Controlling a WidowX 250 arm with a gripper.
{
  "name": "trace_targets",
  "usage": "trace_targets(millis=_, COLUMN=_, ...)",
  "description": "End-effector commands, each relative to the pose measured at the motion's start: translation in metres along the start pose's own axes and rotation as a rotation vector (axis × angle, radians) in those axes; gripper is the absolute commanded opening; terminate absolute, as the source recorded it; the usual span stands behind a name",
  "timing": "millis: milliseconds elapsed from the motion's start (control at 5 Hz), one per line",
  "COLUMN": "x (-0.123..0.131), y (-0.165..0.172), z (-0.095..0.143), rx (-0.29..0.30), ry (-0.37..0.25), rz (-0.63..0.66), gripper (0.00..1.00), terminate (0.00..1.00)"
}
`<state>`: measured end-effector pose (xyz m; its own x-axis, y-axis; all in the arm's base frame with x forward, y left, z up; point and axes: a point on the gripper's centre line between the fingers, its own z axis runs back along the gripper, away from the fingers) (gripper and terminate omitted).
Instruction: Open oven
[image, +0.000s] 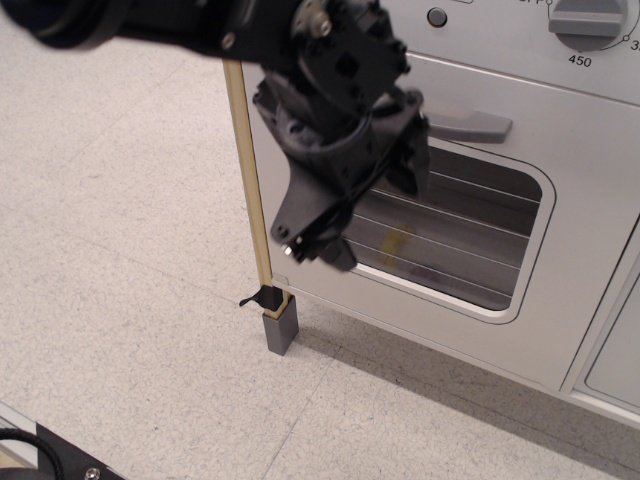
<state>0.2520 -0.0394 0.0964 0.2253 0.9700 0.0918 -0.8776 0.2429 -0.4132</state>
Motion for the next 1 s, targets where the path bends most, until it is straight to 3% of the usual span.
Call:
trace_targets(millis=0, x=0.040, y=-0.038, z=-0.008, rx=-0.064, ry=-0.012, rz=0.201, gripper=1.00, terminate=0.00)
trace_targets(millis=400, x=0.063, y=-0.063, z=-0.031, rx=-0.126, ry=-0.037, rz=0.260, gripper=1.00, terminate=0.00)
trace_targets(millis=800, x=0.065, y=-0.075, z=-0.055, rx=-0.117, ry=-0.023, rz=0.240, gripper=1.00, terminate=0.00)
